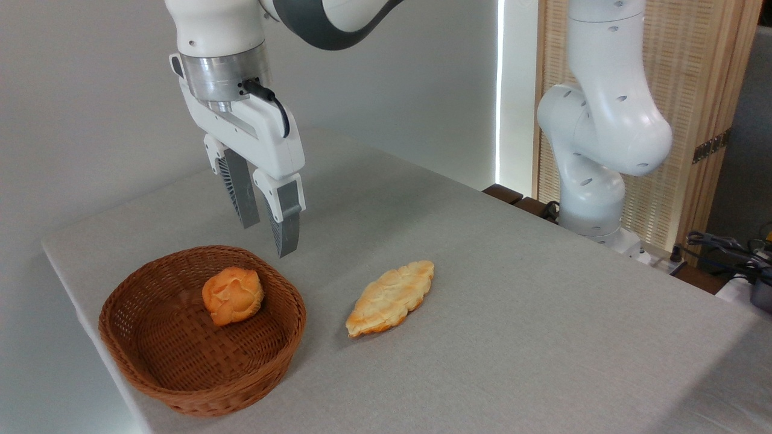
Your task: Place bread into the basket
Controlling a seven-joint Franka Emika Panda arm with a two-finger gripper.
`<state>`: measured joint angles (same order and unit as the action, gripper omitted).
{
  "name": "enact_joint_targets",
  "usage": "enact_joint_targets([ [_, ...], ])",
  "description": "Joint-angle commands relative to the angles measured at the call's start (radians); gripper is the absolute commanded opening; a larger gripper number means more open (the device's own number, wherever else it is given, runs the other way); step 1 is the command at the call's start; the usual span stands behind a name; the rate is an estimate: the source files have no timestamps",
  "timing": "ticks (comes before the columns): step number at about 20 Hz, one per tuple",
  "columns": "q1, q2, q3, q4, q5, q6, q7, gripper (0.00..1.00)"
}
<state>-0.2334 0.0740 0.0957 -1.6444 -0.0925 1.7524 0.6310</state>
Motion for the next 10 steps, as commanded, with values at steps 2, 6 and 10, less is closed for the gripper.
enact_joint_targets([
  [2,-0.006,0.003,0.002,-0.038,0.011,-0.017,-0.013,1.00],
  [6,-0.004,-0.039,0.010,-0.152,0.019,-0.017,-0.007,1.00],
  [10,-0.003,-0.077,0.010,-0.287,0.101,0.004,-0.004,1.00],
])
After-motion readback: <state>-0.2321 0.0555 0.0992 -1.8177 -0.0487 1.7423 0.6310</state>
